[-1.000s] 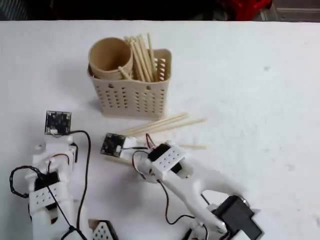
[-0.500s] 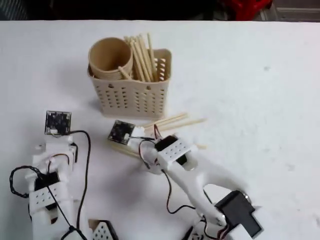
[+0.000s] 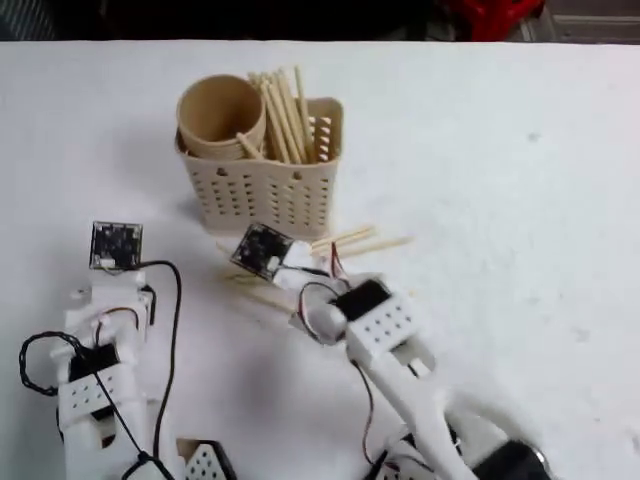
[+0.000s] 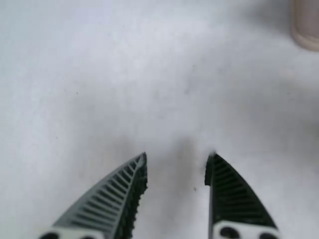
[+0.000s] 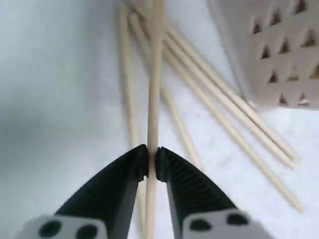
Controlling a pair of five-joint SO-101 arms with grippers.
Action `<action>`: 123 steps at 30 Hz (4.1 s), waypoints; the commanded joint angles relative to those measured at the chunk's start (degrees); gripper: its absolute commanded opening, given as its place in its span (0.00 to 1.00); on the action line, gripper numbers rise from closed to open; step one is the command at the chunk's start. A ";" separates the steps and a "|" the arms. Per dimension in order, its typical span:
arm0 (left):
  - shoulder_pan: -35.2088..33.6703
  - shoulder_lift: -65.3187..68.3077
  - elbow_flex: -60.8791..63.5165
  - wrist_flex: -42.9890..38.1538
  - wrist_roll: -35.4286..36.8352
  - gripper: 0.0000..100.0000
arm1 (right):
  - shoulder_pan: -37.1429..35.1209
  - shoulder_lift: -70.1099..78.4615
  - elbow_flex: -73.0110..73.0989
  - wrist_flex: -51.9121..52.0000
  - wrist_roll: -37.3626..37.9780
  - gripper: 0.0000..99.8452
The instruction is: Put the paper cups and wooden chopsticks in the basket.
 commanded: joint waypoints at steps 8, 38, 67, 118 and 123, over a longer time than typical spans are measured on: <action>0.57 -0.92 -0.18 -1.14 -0.53 0.20 | 0.66 -23.43 4.48 4.09 -5.63 0.02; 0.66 -0.92 -0.18 -1.14 -0.53 0.20 | 9.54 12.44 -61.10 -10.95 -29.63 0.02; 0.66 -0.92 -0.18 -1.14 -0.53 0.20 | 13.41 -11.03 -10.99 -29.49 -18.73 0.21; 0.66 -0.92 -0.18 -1.14 -0.53 0.20 | -5.49 27.38 -10.73 -1.19 4.75 0.01; 0.66 -0.92 -0.18 -1.14 -0.53 0.20 | -5.49 27.12 -10.37 -1.10 4.66 0.02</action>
